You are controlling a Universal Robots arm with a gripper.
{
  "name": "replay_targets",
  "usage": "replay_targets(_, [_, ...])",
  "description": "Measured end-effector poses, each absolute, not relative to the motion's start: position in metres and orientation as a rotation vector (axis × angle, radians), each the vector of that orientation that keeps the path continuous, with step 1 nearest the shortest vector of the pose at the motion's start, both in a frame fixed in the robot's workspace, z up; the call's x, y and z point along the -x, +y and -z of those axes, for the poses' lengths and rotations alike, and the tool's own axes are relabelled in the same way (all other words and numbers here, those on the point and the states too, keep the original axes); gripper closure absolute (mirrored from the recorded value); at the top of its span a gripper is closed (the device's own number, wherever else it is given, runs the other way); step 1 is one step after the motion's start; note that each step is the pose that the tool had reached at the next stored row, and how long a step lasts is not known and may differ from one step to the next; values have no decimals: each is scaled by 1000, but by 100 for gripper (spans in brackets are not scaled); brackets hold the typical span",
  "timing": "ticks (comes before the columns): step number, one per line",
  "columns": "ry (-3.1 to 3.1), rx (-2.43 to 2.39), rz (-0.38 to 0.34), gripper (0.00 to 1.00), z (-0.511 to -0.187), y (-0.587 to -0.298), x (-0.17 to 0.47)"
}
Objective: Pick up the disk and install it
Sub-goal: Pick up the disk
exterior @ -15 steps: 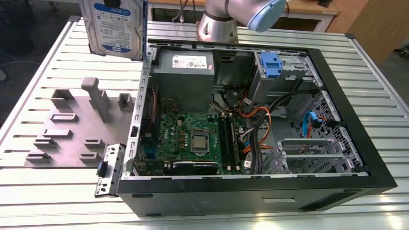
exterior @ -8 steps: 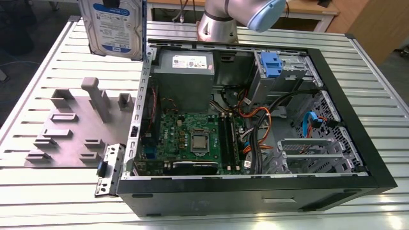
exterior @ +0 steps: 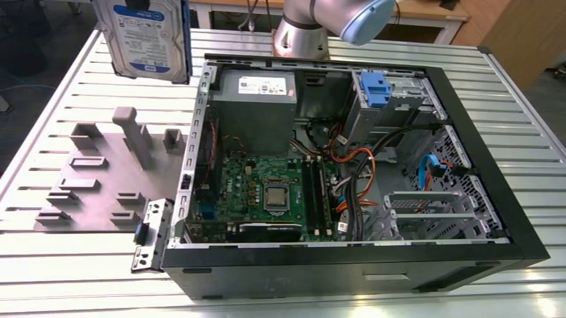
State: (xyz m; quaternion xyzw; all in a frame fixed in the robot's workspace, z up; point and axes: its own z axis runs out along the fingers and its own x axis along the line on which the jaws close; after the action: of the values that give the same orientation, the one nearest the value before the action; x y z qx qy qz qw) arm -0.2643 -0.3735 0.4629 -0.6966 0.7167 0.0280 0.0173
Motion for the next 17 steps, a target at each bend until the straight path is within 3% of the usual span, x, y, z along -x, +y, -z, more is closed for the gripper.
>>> replay_targets(17, [2226,2162,-80,65,-477,-373,236])
